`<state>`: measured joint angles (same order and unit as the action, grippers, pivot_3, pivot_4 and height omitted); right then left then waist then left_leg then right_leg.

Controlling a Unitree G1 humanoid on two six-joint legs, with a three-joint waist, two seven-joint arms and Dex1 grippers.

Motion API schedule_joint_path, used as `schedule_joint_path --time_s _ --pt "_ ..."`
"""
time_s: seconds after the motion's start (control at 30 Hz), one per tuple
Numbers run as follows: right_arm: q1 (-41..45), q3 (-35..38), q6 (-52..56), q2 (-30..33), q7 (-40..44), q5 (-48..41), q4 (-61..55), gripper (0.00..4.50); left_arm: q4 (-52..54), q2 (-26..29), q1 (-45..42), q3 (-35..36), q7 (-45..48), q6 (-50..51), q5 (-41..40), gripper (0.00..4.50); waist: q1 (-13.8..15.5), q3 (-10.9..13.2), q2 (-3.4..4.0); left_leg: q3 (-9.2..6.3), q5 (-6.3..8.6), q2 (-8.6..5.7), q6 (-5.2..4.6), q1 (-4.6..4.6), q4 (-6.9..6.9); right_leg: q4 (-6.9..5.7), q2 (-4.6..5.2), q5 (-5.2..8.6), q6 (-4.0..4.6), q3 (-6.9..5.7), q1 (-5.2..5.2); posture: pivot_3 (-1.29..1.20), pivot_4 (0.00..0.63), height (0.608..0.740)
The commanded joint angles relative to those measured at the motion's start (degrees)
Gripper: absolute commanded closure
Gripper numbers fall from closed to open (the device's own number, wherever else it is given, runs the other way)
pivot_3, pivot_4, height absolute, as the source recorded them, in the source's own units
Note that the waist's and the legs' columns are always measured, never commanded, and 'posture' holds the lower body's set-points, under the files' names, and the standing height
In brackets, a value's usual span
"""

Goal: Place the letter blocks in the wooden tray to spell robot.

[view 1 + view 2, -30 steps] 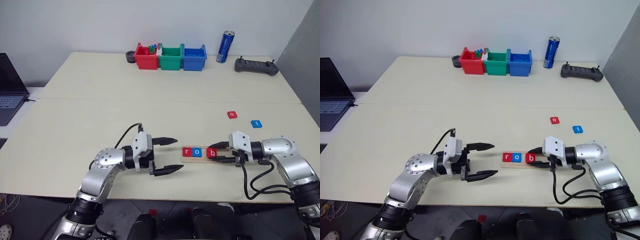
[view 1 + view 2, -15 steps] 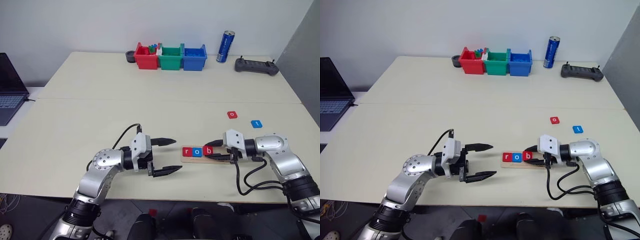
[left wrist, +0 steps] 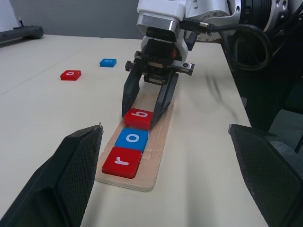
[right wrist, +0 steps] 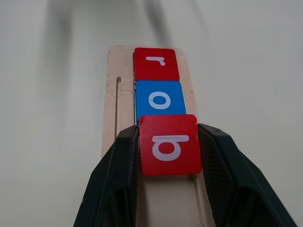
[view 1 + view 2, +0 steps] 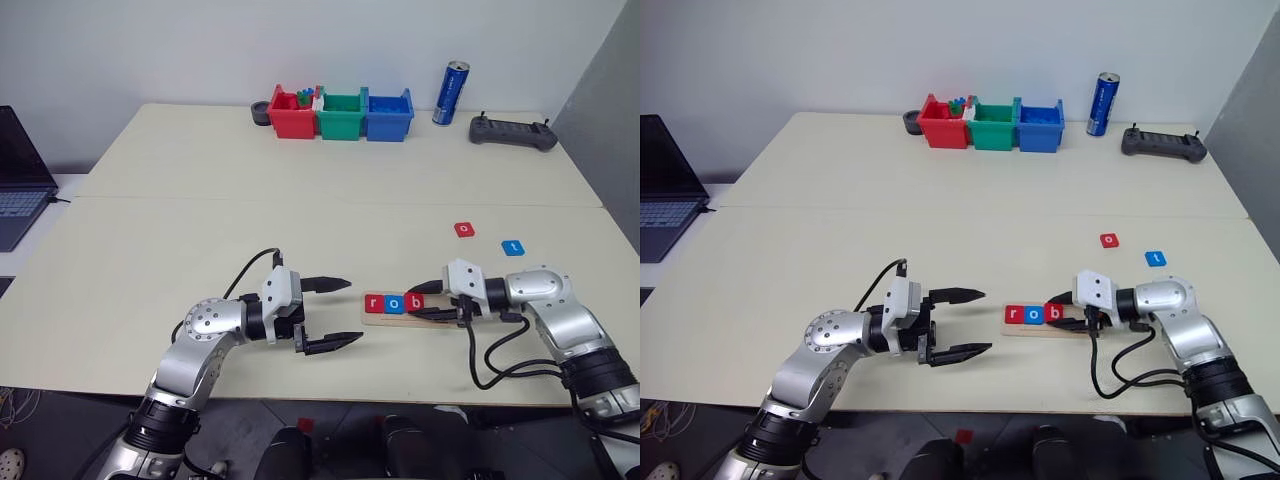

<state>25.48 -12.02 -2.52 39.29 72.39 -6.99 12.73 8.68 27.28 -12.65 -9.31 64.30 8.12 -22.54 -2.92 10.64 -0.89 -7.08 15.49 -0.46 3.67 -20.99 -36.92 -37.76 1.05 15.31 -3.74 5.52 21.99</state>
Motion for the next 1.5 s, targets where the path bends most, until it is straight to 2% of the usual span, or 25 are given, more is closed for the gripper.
schedule_joint_path --time_s 0.03,0.13,0.4,0.43,0.77,0.9,1.17,1.23,1.5 --pt "1.36 0.47 -0.9 0.16 0.55 -0.18 -0.31 3.03 1.75 0.28 -0.51 1.05 -0.2 -0.72 -0.86 0.0 0.0 0.0 0.0 0.0 0.0 0.0 0.0 0.0 0.0 0.0 0.0 0.0 0.0 0.0 0.0 0.0 0.15 0.74" --pt "1.62 0.48 -0.78 0.2 0.75 -0.15 -0.04 3.03 1.63 0.2 -0.7 1.02 -0.3 -0.74 -0.78 0.0 0.0 0.0 0.0 0.0 0.0 0.0 0.0 0.0 0.0 0.0 0.0 0.0 0.0 0.0 0.0 0.0 0.15 0.74" --pt "2.1 1.22 0.66 0.49 1.49 -0.84 -0.1 0.15 0.8 0.15 -1.35 1.05 -0.22 -1.03 -0.57 0.0 -0.01 0.0 0.0 0.0 0.0 0.0 0.0 -0.01 0.0 0.0 0.0 0.0 0.0 0.0 0.0 0.0 0.15 0.74" --pt "2.21 1.34 0.86 0.48 1.45 -0.92 -0.09 0.05 0.8 0.15 -1.36 1.03 -0.22 -1.03 -0.57 0.0 -0.01 0.0 0.0 0.0 0.0 0.0 0.0 -0.01 0.0 0.0 0.0 0.0 0.0 0.0 0.01 0.0 0.15 0.74" --pt "4.08 4.33 3.84 0.83 -0.14 -2.66 0.31 0.05 0.68 0.0 -1.79 0.78 -0.2 -0.62 -0.63 0.0 0.01 0.0 0.0 -0.01 0.0 0.0 0.0 -0.04 0.0 0.0 0.0 0.0 0.0 -0.01 0.02 0.0 0.15 0.74" --pt "4.55 4.44 1.73 -0.49 -2.03 -1.79 2.63 0.94 0.53 -0.11 -2.11 0.63 -0.08 -0.61 -0.66 0.0 -0.08 0.0 0.0 0.0 0.0 0.0 0.0 -0.04 0.01 0.0 0.0 0.0 0.0 0.0 0.03 0.0 0.15 0.74" --pt "5.93 3.07 -2.58 -2.26 -4.01 0.35 6.85 3.95 0.66 0.23 -1.91 0.82 0.19 -0.55 -0.77 0.0 -0.18 0.01 0.0 0.01 0.0 0.0 0.0 -0.04 0.02 0.0 0.0 0.0 0.0 0.0 0.04 0.0 0.15 0.74" --pt "6.08 2.64 -2.92 -2.39 -3.77 0.62 7.1 4.48 0.71 0.23 -1.89 0.83 0.12 -0.51 -0.75 0.0 -0.19 0.01 0.0 0.0 0.0 0.0 0.0 -0.04 0.02 -0.01 0.0 0.0 0.0 -0.01 0.05 0.0 0.15 0.74" --pt "5.04 1.35 -3.96 -2.05 -2.26 1.26 5.84 4.48 0.59 0.35 -1.58 0.94 0.07 -0.69 -0.63 0.0 -0.2 0.01 0.0 0.0 0.0 0.0 0.0 -0.05 0.02 -0.01 0.0 0.0 0.0 0.0 0.05 0.0 0.15 0.74"
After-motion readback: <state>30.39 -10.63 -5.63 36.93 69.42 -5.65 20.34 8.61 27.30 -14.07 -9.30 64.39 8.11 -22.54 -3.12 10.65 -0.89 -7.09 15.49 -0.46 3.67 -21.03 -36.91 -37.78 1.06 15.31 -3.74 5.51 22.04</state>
